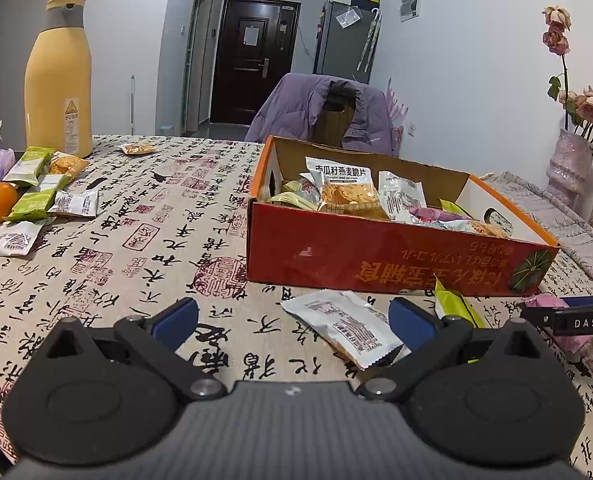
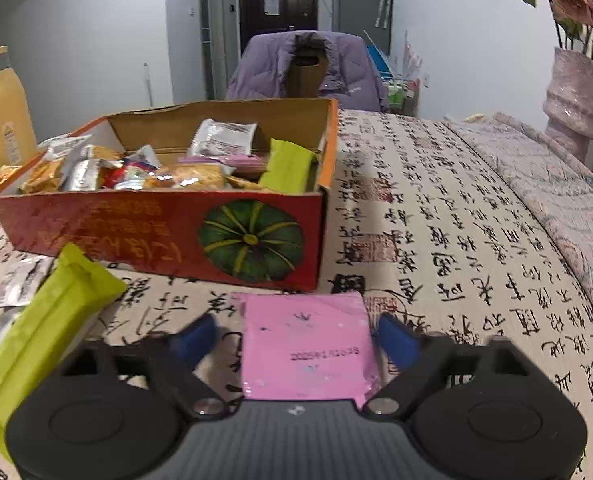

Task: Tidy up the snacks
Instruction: 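Grasp a pink pack with the right gripper, then grasp a white sachet with the left gripper while the right holds the pink pack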

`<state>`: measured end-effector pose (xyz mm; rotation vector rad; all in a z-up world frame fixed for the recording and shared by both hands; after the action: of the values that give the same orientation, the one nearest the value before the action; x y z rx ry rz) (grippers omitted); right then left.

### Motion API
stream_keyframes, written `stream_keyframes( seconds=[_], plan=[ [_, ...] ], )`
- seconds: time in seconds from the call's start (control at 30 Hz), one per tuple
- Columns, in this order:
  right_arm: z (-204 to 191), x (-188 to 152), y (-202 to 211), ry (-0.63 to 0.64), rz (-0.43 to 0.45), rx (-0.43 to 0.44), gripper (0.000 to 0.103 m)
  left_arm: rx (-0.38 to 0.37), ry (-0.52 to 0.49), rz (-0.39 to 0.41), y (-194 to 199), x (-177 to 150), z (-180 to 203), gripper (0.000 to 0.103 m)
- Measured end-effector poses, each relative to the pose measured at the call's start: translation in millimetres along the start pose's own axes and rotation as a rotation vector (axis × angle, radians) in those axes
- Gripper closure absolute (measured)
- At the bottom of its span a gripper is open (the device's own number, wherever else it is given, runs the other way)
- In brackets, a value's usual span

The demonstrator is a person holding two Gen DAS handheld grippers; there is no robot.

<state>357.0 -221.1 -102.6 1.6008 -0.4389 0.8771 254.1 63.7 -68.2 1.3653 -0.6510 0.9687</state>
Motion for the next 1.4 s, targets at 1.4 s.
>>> stream_keyframes(
  seconds=[1.4],
  plan=[
    [-10.7,-1.5,76.5,-0.091,0.338,0.008,0.042,0.083,-0.016,-0.123,-20.2,2.1,12.8,0.000]
  ],
)
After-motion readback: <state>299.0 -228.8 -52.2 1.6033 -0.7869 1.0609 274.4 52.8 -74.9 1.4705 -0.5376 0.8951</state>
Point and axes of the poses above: each gripper's, at about its wrist camera, not at the fingertips, and y roughly against the way its jaws point, z to its right, x to its top, the point moved 9 cm from there along -y, roughly the way its jaws point
